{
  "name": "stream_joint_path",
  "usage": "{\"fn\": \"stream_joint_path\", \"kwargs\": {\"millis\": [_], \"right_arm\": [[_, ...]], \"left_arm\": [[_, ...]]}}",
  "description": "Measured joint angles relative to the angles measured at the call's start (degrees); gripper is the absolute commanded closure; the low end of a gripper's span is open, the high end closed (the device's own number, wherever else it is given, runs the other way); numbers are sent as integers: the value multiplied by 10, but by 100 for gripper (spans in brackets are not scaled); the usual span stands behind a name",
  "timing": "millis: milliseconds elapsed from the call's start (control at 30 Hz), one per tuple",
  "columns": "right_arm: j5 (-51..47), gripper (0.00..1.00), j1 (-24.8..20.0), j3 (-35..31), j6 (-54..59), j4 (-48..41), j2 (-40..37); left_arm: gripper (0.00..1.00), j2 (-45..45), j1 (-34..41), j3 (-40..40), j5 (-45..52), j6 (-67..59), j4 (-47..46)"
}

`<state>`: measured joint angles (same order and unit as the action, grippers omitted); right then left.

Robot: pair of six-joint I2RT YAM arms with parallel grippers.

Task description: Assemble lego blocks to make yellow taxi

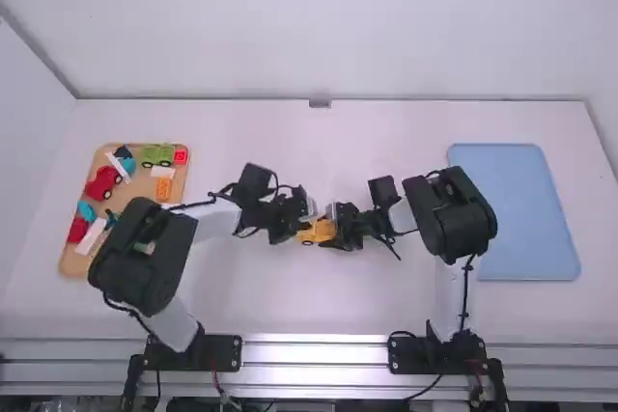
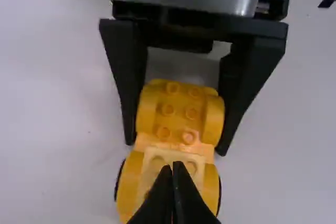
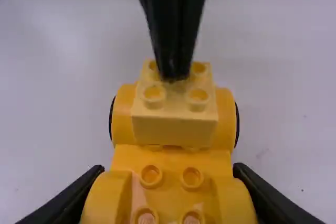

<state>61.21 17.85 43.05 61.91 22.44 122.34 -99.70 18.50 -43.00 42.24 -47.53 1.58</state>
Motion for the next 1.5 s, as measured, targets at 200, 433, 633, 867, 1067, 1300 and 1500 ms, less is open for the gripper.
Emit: {"fn": "stream_joint_path", "kwargs": {"millis": [200, 433, 633, 867, 1067, 1300, 1500], "right_arm": [[2, 42, 2, -1, 2, -2, 0], [3, 42, 2, 0, 4, -1, 0], [3, 42, 2, 0, 4, -1, 0], [4, 42, 1, -1, 3, -1, 0], [4, 42, 1, -1, 4, -2, 0], [4, 42, 4, -2, 4, -1, 0], [2, 42, 4, -2, 2, 0, 0]], "left_arm": [[98, -1, -1, 0, 11, 0, -13], [98, -1, -3, 0, 17, 0, -15], [98, -1, -3, 0, 17, 0, -13], [98, -26, 6, 0, 35, 0, 33], [98, -27, 2, -3, 39, 0, 18], [98, -27, -1, -21, 19, 10, -33], [98, -26, -1, -10, 17, 21, -1]]}}
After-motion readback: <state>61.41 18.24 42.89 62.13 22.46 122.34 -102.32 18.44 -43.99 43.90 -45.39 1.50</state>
